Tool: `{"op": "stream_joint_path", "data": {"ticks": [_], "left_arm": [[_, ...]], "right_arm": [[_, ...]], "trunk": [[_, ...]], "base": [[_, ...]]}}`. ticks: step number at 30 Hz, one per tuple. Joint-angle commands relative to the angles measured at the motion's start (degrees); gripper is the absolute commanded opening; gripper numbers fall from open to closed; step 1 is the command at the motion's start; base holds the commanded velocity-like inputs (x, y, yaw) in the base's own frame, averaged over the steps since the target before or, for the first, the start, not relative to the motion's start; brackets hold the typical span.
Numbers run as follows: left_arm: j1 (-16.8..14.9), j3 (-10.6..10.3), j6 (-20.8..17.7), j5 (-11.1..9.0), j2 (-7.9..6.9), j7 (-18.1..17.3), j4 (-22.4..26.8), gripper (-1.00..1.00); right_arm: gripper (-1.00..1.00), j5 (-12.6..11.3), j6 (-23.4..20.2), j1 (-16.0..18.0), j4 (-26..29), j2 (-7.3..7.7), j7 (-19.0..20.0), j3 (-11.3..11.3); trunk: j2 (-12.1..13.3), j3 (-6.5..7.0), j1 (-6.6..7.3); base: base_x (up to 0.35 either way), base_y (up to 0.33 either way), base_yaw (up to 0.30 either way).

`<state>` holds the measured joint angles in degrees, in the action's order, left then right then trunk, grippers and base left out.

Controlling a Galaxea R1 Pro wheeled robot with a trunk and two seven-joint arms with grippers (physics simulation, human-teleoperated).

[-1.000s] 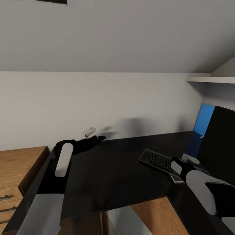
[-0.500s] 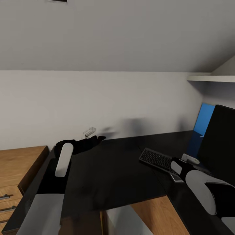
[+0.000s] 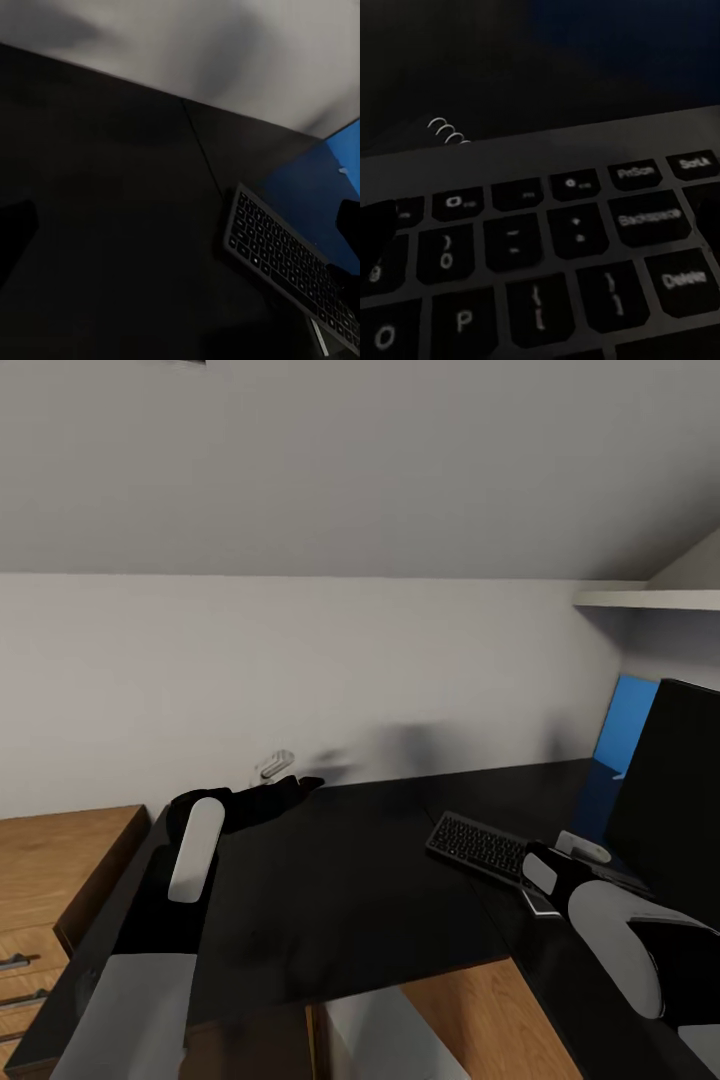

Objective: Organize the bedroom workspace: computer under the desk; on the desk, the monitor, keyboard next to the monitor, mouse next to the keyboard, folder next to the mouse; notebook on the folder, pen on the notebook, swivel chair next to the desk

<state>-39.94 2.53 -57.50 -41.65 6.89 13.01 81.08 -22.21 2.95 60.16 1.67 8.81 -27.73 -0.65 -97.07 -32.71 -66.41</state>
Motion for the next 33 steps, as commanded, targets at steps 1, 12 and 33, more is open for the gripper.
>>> {"op": "stream_joint_path", "data": {"ticks": [1,12,33], "left_arm": [[0.0,0.1,-0.2,-0.6,0.05,0.5,0.0,1.0],[0.0,0.1,-0.4,-0.7,0.05,0.5,-0.1,1.0],[0.0,0.1,-0.3,-0.7,0.05,0.4,-1.1,1.0]], "right_arm": [[1.0,-0.4,0.3,0.0,0.0,0.0,0.0,0.0],[1.0,-0.4,0.3,0.0,0.0,-0.02,0.0,0.0],[1.0,-0.5,-3.7,0.0,0.0,-0.11,0.1,0.0]], "trunk": [[-0.4,-0.25,-0.22],[-0.8,-0.43,-0.44],[-0.8,-0.43,-0.44]], "base": [[0.0,0.0,0.0],[0.0,0.0,0.0],[0.0,0.0,0.0]]}}
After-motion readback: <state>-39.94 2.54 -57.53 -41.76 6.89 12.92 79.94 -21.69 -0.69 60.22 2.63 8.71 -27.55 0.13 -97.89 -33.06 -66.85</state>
